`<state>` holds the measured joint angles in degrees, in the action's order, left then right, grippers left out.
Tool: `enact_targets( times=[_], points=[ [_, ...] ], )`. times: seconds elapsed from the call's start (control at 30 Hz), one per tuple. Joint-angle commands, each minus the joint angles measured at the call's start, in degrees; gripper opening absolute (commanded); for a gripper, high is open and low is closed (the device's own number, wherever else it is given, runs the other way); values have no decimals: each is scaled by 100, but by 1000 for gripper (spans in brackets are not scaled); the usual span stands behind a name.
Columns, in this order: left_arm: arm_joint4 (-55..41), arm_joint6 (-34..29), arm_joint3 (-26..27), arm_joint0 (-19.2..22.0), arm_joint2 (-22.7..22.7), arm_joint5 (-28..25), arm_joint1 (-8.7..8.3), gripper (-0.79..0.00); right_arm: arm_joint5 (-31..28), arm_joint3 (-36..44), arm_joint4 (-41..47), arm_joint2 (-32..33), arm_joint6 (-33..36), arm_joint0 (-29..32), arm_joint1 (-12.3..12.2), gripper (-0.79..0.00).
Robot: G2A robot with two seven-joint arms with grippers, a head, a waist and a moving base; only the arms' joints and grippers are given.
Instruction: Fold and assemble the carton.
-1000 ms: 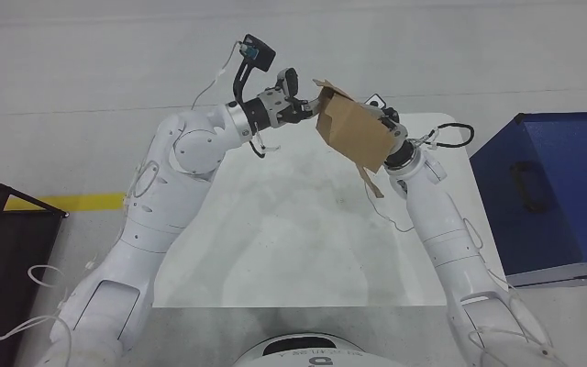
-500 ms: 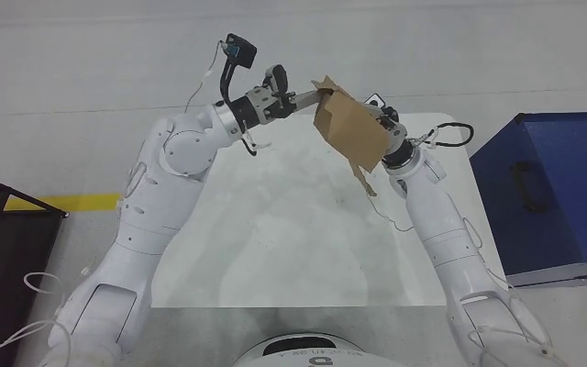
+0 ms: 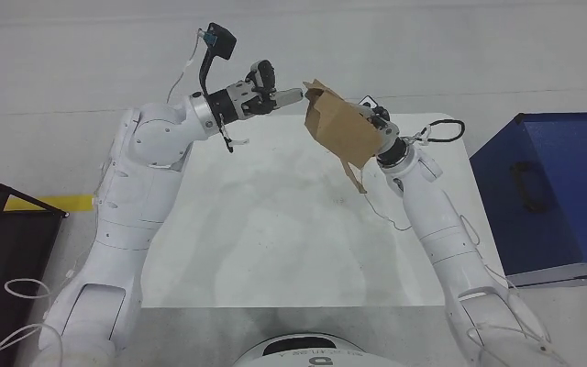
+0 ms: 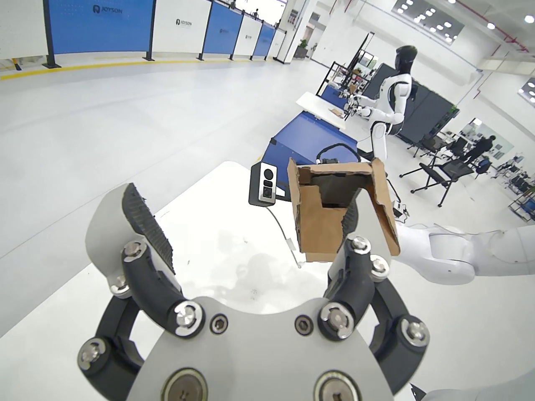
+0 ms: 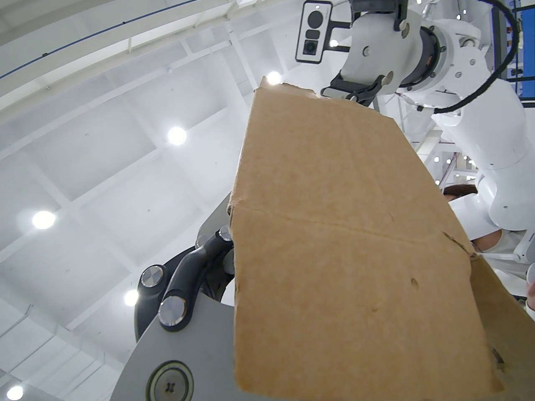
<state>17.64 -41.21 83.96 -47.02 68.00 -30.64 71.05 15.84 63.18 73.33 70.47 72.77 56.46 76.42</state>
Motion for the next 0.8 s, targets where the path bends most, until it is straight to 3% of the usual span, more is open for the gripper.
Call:
enact_targets(
  times=[0.0, 0.3, 0.77],
  points=[
    [24, -56, -57, 116, -129, 71, 18, 0, -9, -28, -21, -33, -4, -22, 8, -785],
    [119, 263, -364, 477, -408, 363, 91, 0, -25, -105, -427, -158, 104, -52, -2, -785],
    [228, -258, -803, 1097, -1273, 641, 276, 0, -164, -192, -710, -167, 348, -60, -38, -785]
  ],
)
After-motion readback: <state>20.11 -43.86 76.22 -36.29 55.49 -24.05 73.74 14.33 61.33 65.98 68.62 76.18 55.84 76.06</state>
